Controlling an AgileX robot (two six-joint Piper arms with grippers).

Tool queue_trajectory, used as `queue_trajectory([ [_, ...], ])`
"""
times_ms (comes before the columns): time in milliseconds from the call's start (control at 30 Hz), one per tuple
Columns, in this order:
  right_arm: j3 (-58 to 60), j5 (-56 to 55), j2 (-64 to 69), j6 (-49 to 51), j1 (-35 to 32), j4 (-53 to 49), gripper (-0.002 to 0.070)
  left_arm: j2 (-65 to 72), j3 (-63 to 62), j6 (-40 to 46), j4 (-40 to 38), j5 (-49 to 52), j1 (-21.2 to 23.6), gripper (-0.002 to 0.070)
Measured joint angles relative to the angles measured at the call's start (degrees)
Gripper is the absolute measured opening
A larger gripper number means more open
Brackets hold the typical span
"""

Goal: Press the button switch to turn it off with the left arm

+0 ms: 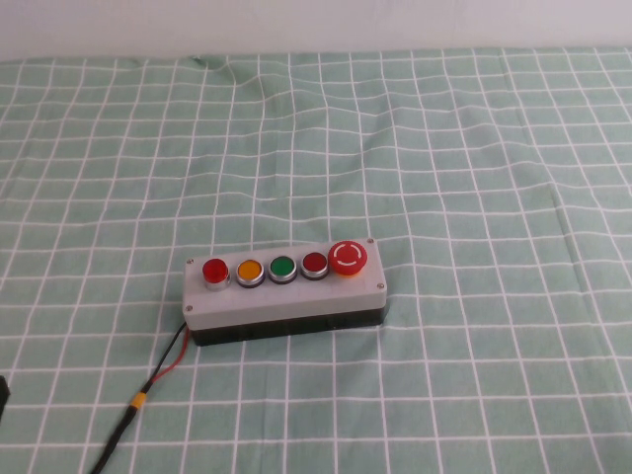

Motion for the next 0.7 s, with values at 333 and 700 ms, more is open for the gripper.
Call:
queue_trajectory([
  [333, 0.00, 0.00, 0.00, 0.00, 0.00, 0.00, -0.0017, -6.03, 10.35, -0.72, -2.57, 3.04, 0.77, -0.0002],
  [700, 0.00, 0.00, 0.00, 0.00, 0.00, 0.00, -0.0017, -6.17, 10.35, -1.07, -2.66, 7.10, 0.77, -0.0002],
])
